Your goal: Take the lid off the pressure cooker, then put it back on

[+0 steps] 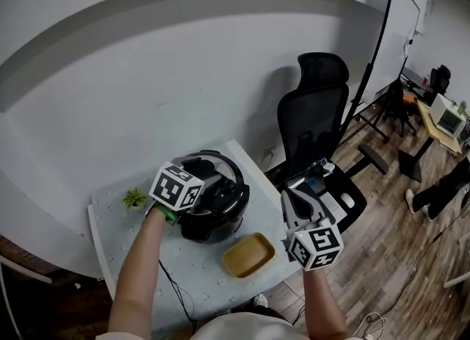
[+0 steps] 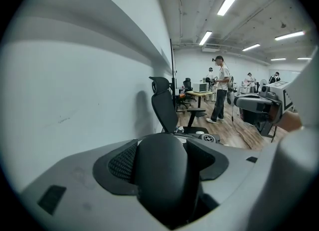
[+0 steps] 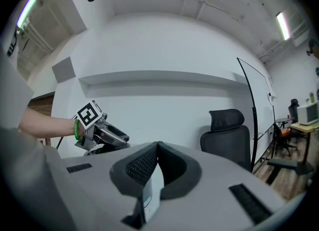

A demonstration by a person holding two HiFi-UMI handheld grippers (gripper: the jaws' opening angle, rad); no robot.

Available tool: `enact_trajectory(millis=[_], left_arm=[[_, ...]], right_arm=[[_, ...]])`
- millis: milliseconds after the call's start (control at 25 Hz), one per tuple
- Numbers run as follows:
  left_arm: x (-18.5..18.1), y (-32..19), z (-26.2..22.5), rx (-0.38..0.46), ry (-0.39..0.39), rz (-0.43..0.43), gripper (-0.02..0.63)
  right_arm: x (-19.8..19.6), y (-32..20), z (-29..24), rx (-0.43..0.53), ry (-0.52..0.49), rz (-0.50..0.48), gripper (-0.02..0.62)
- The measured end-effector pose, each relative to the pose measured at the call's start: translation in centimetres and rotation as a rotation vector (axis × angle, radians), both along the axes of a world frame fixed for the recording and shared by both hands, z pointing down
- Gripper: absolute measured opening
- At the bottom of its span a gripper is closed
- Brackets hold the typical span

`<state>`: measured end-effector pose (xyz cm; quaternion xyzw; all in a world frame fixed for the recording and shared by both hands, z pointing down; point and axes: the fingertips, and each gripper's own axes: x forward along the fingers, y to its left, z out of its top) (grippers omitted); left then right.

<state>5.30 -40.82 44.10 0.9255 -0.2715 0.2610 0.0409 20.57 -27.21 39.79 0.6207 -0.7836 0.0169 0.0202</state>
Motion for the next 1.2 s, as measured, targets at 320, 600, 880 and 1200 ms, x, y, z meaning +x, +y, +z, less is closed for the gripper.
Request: enact_trajectory(millis=[320,600,880,1200], left_arm=[[-0.2,-0.4,-0.1,-0.005,-0.019,-0.058,0.29],[-0.6,-1.0,-4.4,0.017,-0.001,-0.109,0.287],[-1.3,0.2,-9.3,0.079,0.013,-0.12,0.287],[-6.6,1.7,-9.1,0.091,-0.013,-0.214,0.287]], right_arm=[[-0.2,0.8,-0.4,0.005,0.006,0.01,0.0],[0.4,1.0,-0.6,0.014,-0.001,0.0,0.0],[-0.4,0.8,-1.5,0.04,-0.007,-0.046,0.0],[-3.7,0.0,-1.8,0.047,-0.008,-0.141,0.0]])
